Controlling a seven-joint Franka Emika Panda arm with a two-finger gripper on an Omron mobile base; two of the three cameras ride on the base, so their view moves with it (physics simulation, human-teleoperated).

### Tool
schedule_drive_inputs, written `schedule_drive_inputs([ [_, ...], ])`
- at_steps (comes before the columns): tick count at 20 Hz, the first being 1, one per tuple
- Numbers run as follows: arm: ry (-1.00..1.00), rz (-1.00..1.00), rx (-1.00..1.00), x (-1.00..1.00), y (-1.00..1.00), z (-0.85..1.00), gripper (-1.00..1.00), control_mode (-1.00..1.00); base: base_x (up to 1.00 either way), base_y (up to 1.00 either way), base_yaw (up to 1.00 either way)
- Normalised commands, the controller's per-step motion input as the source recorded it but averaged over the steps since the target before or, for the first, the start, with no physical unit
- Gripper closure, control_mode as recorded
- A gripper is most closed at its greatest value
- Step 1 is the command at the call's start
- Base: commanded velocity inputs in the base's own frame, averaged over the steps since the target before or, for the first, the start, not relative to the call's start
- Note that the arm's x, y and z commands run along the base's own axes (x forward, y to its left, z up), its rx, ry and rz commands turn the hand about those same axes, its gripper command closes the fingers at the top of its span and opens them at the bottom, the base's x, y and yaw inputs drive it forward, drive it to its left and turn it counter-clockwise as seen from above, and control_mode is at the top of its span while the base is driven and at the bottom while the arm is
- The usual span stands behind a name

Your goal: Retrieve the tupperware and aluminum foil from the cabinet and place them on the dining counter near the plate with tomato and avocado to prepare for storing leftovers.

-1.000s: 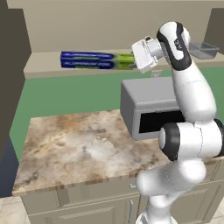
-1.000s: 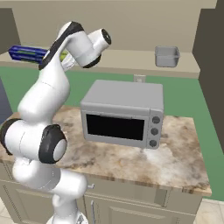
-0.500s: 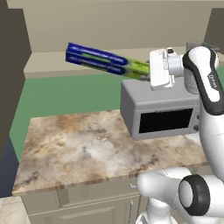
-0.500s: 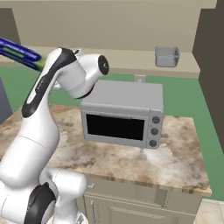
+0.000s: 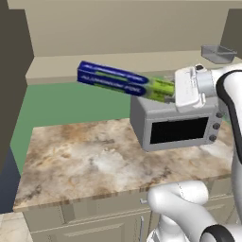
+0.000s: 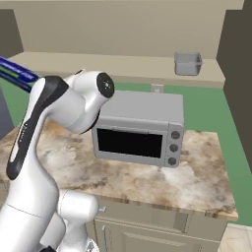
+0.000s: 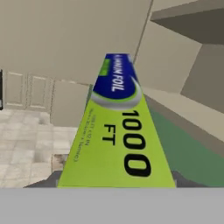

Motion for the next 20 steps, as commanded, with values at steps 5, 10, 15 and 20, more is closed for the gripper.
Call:
schedule_drive_inputs([
  [5, 0.31, -0.01, -0.07, -0.48, 0.03, 0.0, 1.0, -1.0, 0.0, 0.0, 0.0],
  [10, 0.0, 0.0, 0.0, 0.0, 0.0, 0.0, 1.0, 1.0, -0.65, 0.22, 0.0],
  [15, 0.0, 0.0, 0.0, 0.0, 0.0, 0.0, 1.0, 1.0, -0.92, 0.12, 0.0],
  [20, 0.0, 0.0, 0.0, 0.0, 0.0, 0.0, 1.0, 1.0, -0.99, 0.01, 0.02],
])
